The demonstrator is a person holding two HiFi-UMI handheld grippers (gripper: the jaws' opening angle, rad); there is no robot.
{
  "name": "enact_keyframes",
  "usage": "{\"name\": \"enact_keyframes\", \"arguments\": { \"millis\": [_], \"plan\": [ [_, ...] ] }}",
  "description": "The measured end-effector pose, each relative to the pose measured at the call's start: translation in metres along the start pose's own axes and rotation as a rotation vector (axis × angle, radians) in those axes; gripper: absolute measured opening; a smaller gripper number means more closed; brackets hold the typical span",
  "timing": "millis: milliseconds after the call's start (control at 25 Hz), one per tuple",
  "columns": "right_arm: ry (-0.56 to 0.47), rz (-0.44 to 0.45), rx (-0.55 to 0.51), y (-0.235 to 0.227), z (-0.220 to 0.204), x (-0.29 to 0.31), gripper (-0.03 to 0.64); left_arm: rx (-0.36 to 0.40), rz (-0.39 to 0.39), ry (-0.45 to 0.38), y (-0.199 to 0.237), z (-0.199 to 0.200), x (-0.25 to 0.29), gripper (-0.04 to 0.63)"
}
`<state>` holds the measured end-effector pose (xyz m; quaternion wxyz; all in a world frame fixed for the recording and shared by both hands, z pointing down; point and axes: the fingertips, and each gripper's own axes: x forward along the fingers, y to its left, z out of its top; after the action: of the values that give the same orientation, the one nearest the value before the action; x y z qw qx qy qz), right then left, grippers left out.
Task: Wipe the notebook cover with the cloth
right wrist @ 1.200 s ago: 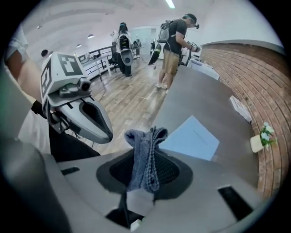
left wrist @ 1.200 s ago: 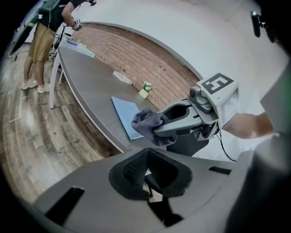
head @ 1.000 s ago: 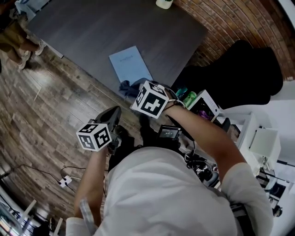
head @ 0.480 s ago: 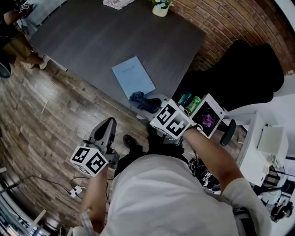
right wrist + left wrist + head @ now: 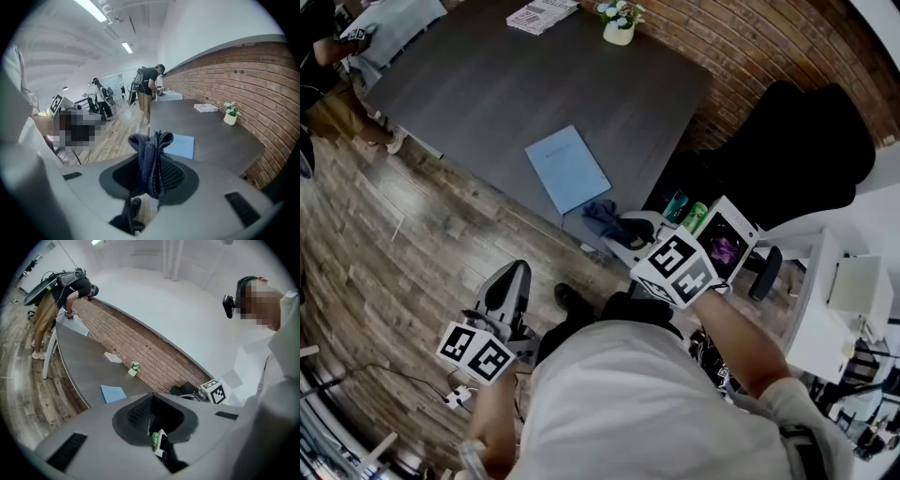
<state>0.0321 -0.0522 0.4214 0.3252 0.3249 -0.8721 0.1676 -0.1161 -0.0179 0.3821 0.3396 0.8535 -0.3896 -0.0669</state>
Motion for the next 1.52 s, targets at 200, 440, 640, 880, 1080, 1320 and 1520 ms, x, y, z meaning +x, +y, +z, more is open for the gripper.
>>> {"name": "enact_keyframes", "arguments": {
  "millis": [200,440,640,880,1080,1320,1520],
  "plan": [
    [-0.096,0.016,0.061,0.002,-0.001,-0.042,0.114,0.035,0.012,-0.037,-0.044,-0.005,-0.007,0.005],
    [-0.158,0.071,0.101,0.014,-0.031,-0.100,0.114,0.039,0.047,-0.099,-0.110,-0.034,-0.022,0.005],
    [-0.206,0.122,0.125,0.024,-0.063,-0.153,0.114,0.056,0.081,-0.139,-0.168,-0.066,-0.041,0.005],
    [-0.265,0.149,0.126,0.035,-0.092,-0.205,0.114,0.080,0.160,-0.146,-0.216,-0.103,-0.070,0.005],
    [-0.285,0.150,0.173,0.035,-0.114,-0.235,0.114,0.076,0.197,-0.106,-0.240,-0.129,-0.081,0.005],
    [-0.325,0.162,0.209,0.046,-0.124,-0.263,0.114,0.085,0.158,-0.105,-0.263,-0.139,-0.082,0.005],
    [-0.387,0.160,0.261,0.058,-0.119,-0.282,0.114,0.077,0.122,-0.083,-0.269,-0.149,-0.090,0.005]
  ]
}}
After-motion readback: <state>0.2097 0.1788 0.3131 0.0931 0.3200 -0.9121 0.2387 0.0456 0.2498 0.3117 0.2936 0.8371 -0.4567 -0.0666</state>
